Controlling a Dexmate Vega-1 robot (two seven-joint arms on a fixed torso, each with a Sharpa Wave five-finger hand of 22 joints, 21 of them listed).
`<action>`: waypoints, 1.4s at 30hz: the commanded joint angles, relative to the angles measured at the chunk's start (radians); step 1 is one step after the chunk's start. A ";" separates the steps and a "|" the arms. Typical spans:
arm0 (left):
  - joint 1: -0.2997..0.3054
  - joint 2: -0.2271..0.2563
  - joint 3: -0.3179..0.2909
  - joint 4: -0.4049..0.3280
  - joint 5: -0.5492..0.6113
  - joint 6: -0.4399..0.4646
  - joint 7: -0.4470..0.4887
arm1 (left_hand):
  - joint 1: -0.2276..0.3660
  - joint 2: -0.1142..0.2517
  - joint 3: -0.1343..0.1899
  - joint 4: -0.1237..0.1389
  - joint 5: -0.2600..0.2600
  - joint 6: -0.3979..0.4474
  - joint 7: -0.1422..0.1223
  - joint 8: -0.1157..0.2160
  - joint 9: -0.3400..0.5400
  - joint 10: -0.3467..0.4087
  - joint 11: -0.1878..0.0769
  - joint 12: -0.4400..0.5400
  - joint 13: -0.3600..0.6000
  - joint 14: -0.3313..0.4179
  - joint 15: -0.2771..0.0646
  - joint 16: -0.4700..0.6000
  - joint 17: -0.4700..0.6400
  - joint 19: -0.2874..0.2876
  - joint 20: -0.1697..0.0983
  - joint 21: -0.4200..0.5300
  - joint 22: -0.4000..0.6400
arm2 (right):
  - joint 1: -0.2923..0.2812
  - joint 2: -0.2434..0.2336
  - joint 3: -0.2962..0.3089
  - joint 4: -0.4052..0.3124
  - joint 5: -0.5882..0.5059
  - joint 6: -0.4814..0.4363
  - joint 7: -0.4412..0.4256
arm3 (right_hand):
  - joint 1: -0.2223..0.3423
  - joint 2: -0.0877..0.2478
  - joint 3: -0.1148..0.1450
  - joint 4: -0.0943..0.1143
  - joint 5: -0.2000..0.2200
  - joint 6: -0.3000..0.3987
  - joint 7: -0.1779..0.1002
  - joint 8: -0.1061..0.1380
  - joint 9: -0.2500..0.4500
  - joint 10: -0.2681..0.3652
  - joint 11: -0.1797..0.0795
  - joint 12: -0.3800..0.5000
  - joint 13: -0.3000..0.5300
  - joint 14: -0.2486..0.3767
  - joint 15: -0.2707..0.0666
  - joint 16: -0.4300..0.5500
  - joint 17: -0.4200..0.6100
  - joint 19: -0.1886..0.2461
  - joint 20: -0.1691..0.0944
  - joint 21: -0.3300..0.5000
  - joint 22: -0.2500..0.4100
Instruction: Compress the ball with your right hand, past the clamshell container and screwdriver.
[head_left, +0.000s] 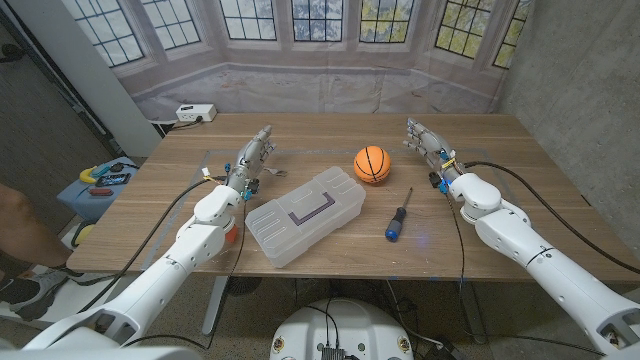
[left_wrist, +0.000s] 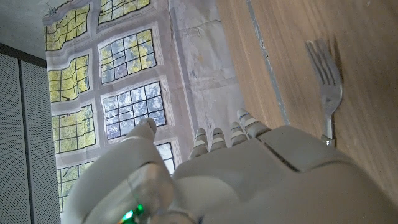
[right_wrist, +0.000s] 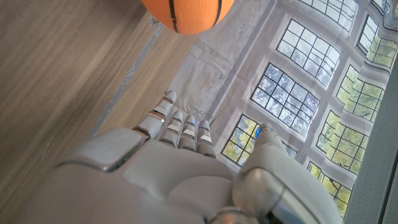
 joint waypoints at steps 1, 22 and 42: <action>0.004 -0.003 0.004 -0.002 0.007 -0.013 -0.001 | 0.006 -0.004 0.004 -0.007 0.009 0.009 0.001 0.008 0.004 -0.002 0.013 0.007 0.004 -0.006 0.010 -0.001 0.002 0.001 0.005 -0.001 0.005 | 0.018 -0.048 -0.026 -0.053 -0.075 -0.051 -0.006 | -0.001 -0.017 -0.004 -0.004 -0.001 0.002 0.004 0.002 0.005 -0.008 0.002 0.003 0.003 -0.002 0.010 0.000 0.001 0.002 0.017 -0.001 0.006; 0.036 0.000 -0.005 -0.024 0.004 -0.028 0.009 | 0.006 -0.005 0.008 -0.016 0.010 0.013 -0.001 0.009 0.005 -0.003 0.011 0.007 0.004 -0.006 0.009 0.000 0.002 0.001 0.007 -0.002 0.006 | 0.079 -0.108 -0.092 -0.137 -0.212 -0.170 0.007 | 0.025 -0.051 -0.008 -0.037 -0.002 -0.078 -0.021 -0.018 0.005 -0.051 0.031 -0.003 0.005 -0.024 0.053 -0.003 -0.001 -0.007 0.044 0.002 0.006; 0.029 0.008 -0.018 -0.007 -0.012 -0.050 -0.028 | 0.003 -0.005 0.012 -0.021 0.009 0.019 0.000 0.010 0.005 -0.004 0.012 0.007 0.004 -0.006 0.009 0.001 0.002 0.001 0.007 -0.003 0.006 | 0.128 -0.143 -0.144 -0.222 -0.310 -0.293 0.031 | 0.052 -0.104 -0.019 -0.057 0.004 -0.126 -0.038 -0.011 0.007 -0.104 0.060 -0.004 0.008 -0.056 0.113 -0.004 0.001 -0.029 0.121 -0.001 0.007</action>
